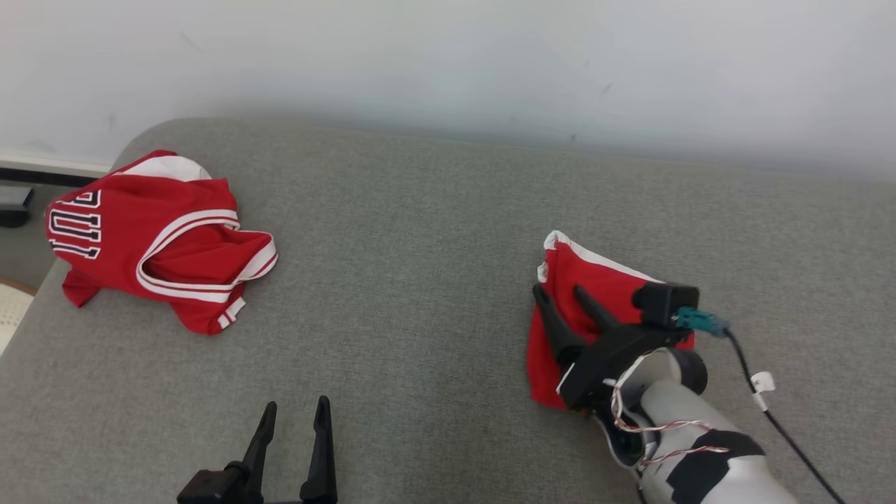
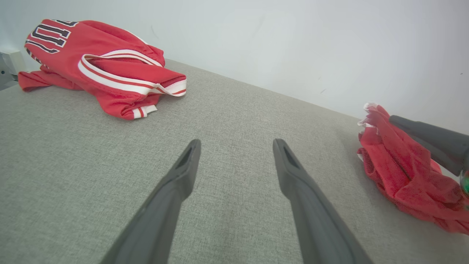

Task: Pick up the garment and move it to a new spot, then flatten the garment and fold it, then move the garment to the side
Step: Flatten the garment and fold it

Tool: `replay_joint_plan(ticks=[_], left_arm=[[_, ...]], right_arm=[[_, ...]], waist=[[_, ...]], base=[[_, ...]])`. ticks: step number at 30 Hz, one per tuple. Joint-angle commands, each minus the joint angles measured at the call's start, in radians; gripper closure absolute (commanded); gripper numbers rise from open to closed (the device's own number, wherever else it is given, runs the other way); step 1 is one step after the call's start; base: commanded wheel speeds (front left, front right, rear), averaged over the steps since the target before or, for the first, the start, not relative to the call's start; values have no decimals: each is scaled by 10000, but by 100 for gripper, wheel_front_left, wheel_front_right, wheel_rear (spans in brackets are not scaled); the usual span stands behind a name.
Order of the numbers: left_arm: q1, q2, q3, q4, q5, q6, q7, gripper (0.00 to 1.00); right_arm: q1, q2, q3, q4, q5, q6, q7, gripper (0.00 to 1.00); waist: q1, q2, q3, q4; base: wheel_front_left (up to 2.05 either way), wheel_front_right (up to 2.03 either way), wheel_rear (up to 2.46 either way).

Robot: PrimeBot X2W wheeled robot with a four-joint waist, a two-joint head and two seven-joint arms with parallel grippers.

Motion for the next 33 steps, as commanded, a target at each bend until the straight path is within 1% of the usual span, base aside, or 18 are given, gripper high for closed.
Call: replay_joint_plan(ticks=[1,5,6,9,13,15,16,17,18,19,21,23,26,29,33], left_arm=[[137,12,83,-37,22,34,-25,0],[260,12,279,-130,32,57,-25,0],[260,12,279,-130,32,57,-25,0],[309,12,408,-218,43,56,-25,0],[402,14,552,-299,118,37,-25,0],[424,12,586,-346,167,27,-25,0],[422,12,607,-373,184,19,-25,0],[418,14,638,-397,217,13,-25,0],[406,12,661,-421,240,4,-25,0],[393,12,688,-443,254,-1,-25,0],[385,12,733,-473,258,-11,-25,0],[378,12,754,-476,266,-34,-25,0],[315,14,756,-460,279,-39,-25,0],[208,11,729,-402,297,-91,-25,0],[132,12,647,-313,342,-126,-25,0]], right_arm=[[106,-320,21,-379,206,-17,-198,0],[305,-979,-123,-1259,416,-17,-501,0],[305,-979,-123,-1259,416,-17,-501,0],[460,-1591,-461,-1772,226,-17,-673,0],[974,-2155,-1321,-2206,-103,-17,-752,0],[1268,-2447,-2007,-2456,-510,-17,-762,0],[1480,-2503,-2313,-2532,-749,-17,-761,4],[1721,-2526,-2615,-2619,-1039,-17,-749,42],[1947,-2535,-2903,-2700,-1374,-17,-744,67],[2149,-2482,-3174,-2766,-1614,-17,-747,100],[2553,-2268,-3602,-2800,-2018,-17,-747,100],[2828,-2223,-3812,-2872,-2680,-17,-749,100],[3164,-1849,-4015,-2837,-3293,-17,-749,100],[3198,-1672,-4012,-2740,-3929,-17,-749,100],[3055,-1355,-3757,-2396,-4569,-17,-750,100]], waist=[[-1,0,-94,-190],[-1,0,-139,-434],[-1,0,-139,-434],[-1,0,-158,-579],[-1,0,-181,-653],[-1,0,-182,-653],[-1,0,-177,-650],[-1,0,-170,-647],[-1,0,-162,-641],[-1,0,-152,-634],[-1,0,-137,-623],[-1,0,-118,-596],[-1,0,-74,-541],[-1,0,-26,-451],[-1,0,48,-252]], base=[[0,0,0],[0,0,0],[0,0,0],[0,0,0],[0,0,0],[0,0,0],[0,0,0],[0,0,0],[0,0,0],[0,0,0],[0,0,0],[0,0,0],[0,0,0],[0,0,0],[0,0,0]])
